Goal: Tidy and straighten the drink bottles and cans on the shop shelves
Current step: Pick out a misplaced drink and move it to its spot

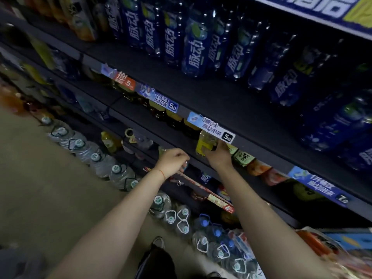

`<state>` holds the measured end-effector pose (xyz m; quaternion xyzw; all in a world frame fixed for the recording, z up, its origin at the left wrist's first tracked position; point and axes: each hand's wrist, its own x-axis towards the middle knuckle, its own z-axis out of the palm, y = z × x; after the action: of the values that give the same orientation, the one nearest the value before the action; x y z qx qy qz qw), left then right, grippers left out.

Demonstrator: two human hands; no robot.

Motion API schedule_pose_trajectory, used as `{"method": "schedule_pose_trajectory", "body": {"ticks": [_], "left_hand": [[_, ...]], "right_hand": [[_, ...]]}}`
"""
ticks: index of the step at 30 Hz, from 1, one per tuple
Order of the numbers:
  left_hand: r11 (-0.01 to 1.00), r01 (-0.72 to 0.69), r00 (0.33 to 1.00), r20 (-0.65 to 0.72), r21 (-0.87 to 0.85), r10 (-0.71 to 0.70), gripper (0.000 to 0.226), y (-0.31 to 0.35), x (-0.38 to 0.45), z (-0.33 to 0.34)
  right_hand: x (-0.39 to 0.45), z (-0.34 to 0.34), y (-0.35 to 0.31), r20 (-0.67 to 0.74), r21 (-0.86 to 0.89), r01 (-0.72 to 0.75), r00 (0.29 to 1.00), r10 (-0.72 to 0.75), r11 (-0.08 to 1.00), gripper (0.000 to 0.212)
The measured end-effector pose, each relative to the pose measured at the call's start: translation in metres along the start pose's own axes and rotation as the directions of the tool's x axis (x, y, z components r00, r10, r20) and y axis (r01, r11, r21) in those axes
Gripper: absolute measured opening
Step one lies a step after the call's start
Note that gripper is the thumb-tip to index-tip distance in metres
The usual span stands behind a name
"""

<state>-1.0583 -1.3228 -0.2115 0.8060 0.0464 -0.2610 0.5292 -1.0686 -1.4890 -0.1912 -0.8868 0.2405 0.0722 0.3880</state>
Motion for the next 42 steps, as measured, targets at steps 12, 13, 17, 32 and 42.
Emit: {"method": "schedule_pose_trajectory", "body": {"ticks": [12,13,17,32,42], "left_hand": [[0.999,-0.039,0.995,0.087,-0.018,0.040,0.021,-0.009,0.026,-0.020],[0.998,-0.057,0.992,0.114,-0.009,0.057,0.039,-0.009,0.023,-0.021],[0.996,-0.059,0.966,0.248,-0.065,0.074,0.098,-0.009,0.000,-0.025],[0.700,-0.605,0.780,-0.107,-0.378,0.616,0.051,0.171,-0.245,0.063],[0.360,-0.893,0.380,-0.025,-0.268,0.925,0.055,0.313,-0.340,0.136]], "right_hand": [[-0.010,0.005,-0.017,-0.124,0.041,-0.036,0.991,0.041,0.998,0.055],[-0.016,0.003,-0.017,-0.102,0.068,-0.025,0.994,0.032,0.997,0.055],[-0.044,-0.009,-0.014,0.092,0.289,0.051,0.992,-0.081,0.956,0.039],[-0.215,-0.230,0.010,0.066,0.448,0.522,0.790,-0.609,0.726,0.042],[-0.284,-0.376,0.016,-0.572,0.091,0.848,0.473,-0.670,0.521,0.054]]}}
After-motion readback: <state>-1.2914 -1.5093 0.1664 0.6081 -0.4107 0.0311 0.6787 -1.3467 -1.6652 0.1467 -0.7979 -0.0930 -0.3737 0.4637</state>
